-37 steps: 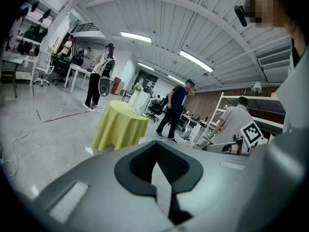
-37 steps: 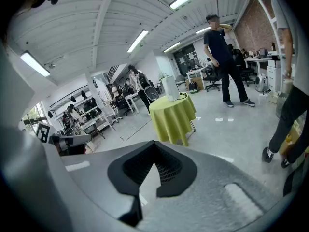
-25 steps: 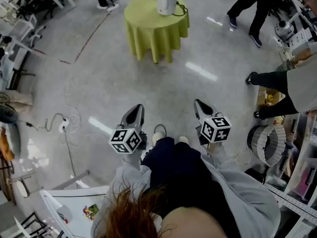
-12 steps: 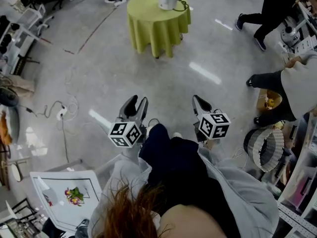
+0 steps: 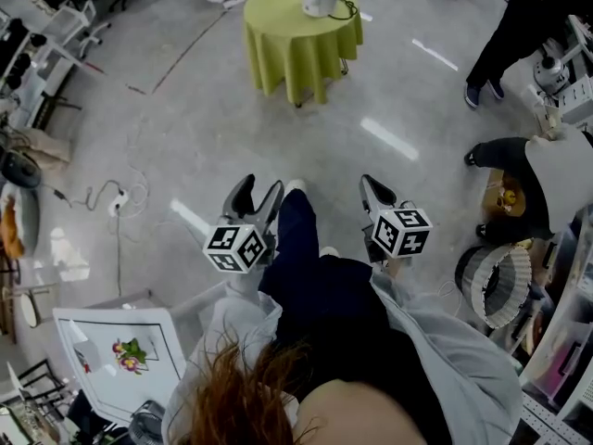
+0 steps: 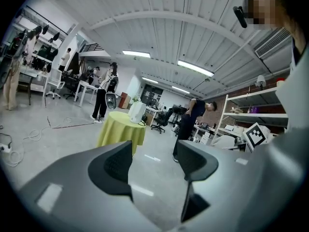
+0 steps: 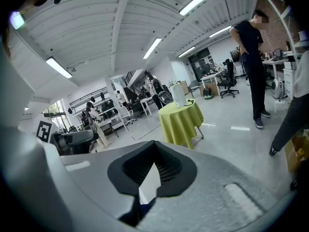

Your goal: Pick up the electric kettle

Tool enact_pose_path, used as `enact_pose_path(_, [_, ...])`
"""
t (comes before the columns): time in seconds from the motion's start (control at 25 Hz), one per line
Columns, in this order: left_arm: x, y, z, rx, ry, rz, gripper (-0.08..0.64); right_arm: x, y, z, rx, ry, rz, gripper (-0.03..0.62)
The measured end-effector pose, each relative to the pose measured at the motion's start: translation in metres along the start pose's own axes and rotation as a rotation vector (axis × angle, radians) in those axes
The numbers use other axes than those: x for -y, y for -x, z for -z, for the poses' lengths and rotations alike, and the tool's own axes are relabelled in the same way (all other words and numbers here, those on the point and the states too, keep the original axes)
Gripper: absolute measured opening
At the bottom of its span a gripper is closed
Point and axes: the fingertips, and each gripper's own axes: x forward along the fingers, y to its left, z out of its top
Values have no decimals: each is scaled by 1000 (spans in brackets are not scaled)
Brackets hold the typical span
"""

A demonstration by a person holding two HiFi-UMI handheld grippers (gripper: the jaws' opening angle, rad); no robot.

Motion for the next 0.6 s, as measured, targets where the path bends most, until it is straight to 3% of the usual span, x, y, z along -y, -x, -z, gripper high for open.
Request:
enact_pose_path(0.4, [-17,-62,-19,-31,-13,42,291,30,-41,-29,4,-20,37,2])
enact_pose_path(0.6, [-42,-96,-43,-35,-4,46,290,37,-78,-67,16,-4,44,2])
